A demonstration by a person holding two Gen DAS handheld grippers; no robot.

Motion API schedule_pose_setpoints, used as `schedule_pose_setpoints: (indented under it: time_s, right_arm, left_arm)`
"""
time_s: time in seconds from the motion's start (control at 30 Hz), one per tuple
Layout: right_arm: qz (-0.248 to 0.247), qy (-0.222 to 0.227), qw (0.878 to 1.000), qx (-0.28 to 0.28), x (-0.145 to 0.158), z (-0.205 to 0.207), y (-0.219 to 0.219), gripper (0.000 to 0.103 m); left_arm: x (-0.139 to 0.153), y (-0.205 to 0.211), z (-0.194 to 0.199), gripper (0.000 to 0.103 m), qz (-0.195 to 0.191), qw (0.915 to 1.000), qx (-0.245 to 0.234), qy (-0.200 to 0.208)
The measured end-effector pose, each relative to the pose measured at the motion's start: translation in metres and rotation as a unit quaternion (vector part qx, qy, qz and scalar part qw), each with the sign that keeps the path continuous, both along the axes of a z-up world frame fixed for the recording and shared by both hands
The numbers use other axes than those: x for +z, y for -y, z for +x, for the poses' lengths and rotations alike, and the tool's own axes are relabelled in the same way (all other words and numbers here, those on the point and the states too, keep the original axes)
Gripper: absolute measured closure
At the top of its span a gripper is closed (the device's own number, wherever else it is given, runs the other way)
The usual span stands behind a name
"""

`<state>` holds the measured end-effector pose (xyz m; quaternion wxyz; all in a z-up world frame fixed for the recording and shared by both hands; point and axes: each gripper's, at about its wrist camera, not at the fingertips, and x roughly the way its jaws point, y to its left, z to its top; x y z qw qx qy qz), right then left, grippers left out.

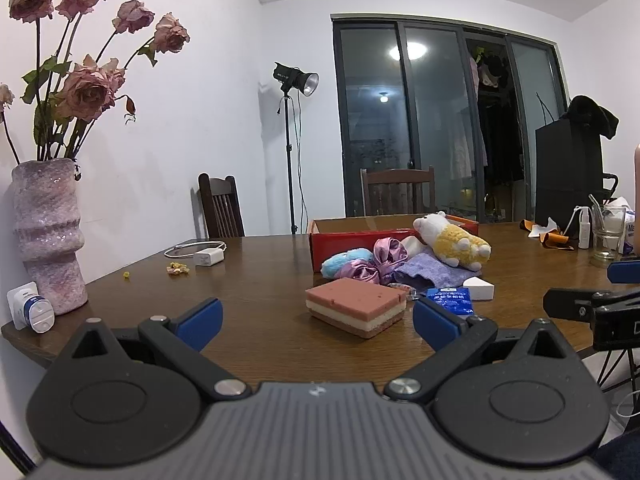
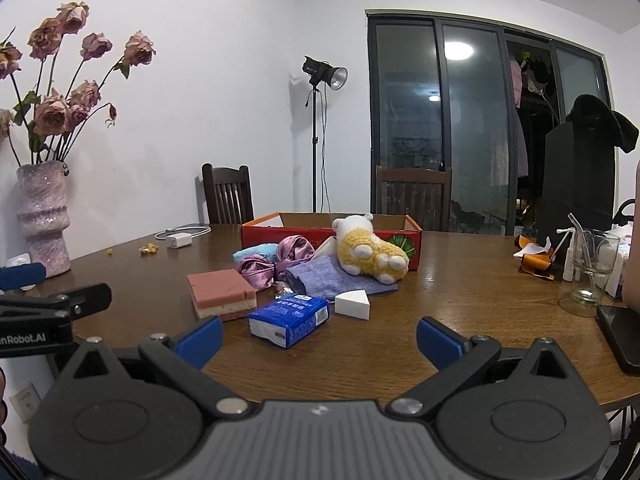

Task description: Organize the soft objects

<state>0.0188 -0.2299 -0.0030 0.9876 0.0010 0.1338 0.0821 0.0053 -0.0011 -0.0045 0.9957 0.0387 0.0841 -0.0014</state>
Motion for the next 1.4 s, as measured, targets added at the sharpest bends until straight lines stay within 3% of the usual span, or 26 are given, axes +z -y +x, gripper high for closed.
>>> schedule_pose_setpoints:
  time_s: [0.77, 1.1, 1.17, 1.27, 1.3, 1.37, 1.4]
  right_arm:
    - [0.002, 0.006, 1.0, 0.002, -0.003, -0.001, -0.001, 0.0]
    - [0.006, 0.018, 1.0, 0.02, -0.008, 0.033, -0.005, 0.0]
    - [0.03, -0.003, 0.999, 0.038, -0.009, 0.052, -0.003, 0.0]
    - [0.091, -0.082, 0.989, 0.084, -0.011, 0.086, -0.001, 0.0]
    - [0.096, -0.085, 0.987, 0.096, -0.012, 0.093, -0.004, 0.0]
    - [0.084, -0.075, 0.987, 0.114, -0.012, 0.104, -0.015, 0.014]
    - [0.08, -0.074, 0.987, 0.121, -0.011, 0.108, -0.021, 0.028]
  left_arm:
    - [-0.001, 0.004, 0.003, 0.0, -0.004, 0.9999, -0.009, -0.012]
    - [0.0, -0.004, 0.043, 0.0, -0.025, 0.9993, -0.013, -0.026]
    - [0.002, -0.011, 0.062, 0.0, -0.036, 0.9985, -0.017, -0.038]
    - [0.006, -0.03, 0.102, 0.001, -0.06, 0.9946, -0.029, -0.08]
    - [0.007, -0.035, 0.115, 0.005, -0.063, 0.9927, -0.043, -0.094]
    - [0.008, -0.043, 0.137, 0.015, -0.062, 0.9891, -0.072, -0.112]
    - [0.009, -0.047, 0.151, 0.024, -0.062, 0.9877, -0.08, -0.12]
